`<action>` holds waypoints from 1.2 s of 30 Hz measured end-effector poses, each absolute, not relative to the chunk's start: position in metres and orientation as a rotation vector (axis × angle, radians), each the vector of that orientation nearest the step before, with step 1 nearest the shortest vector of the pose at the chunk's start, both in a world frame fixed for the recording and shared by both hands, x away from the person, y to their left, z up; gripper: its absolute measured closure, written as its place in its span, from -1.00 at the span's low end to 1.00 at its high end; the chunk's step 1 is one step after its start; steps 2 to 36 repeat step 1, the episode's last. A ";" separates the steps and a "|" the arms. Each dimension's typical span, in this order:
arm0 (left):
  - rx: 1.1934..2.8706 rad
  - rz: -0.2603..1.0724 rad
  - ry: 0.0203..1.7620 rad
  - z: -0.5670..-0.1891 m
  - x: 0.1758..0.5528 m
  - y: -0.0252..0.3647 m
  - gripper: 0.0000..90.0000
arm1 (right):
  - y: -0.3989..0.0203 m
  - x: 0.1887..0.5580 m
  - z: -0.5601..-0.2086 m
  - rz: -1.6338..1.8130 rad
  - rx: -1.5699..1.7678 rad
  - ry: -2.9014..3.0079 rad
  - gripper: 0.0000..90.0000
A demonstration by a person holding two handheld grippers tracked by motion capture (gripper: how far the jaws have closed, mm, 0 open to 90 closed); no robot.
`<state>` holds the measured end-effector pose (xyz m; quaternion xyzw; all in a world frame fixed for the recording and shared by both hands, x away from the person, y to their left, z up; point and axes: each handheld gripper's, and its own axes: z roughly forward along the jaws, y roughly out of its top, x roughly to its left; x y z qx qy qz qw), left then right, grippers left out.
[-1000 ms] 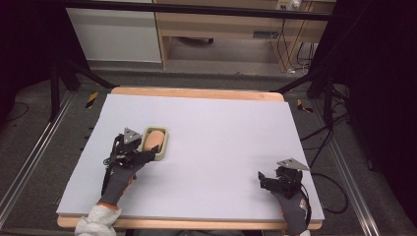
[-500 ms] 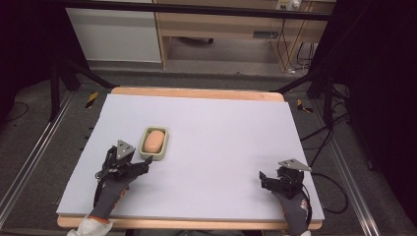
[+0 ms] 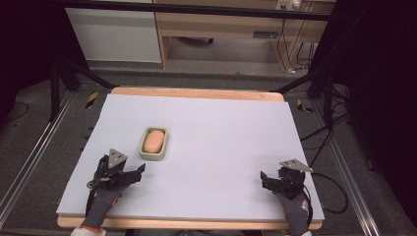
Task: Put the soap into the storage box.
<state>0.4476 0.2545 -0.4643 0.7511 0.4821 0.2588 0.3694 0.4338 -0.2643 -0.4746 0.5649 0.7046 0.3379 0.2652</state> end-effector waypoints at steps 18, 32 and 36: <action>1.923 0.661 1.246 -0.465 0.448 0.256 -0.49 | -0.264 0.434 -0.475 0.911 1.522 1.905 -0.89; 1.923 0.661 1.246 -0.465 0.448 0.256 -0.49 | -0.264 0.434 -0.475 0.911 1.522 1.905 -0.89; 1.923 0.661 1.246 -0.465 0.448 0.256 -0.49 | -0.264 0.434 -0.475 0.911 1.522 1.905 -0.89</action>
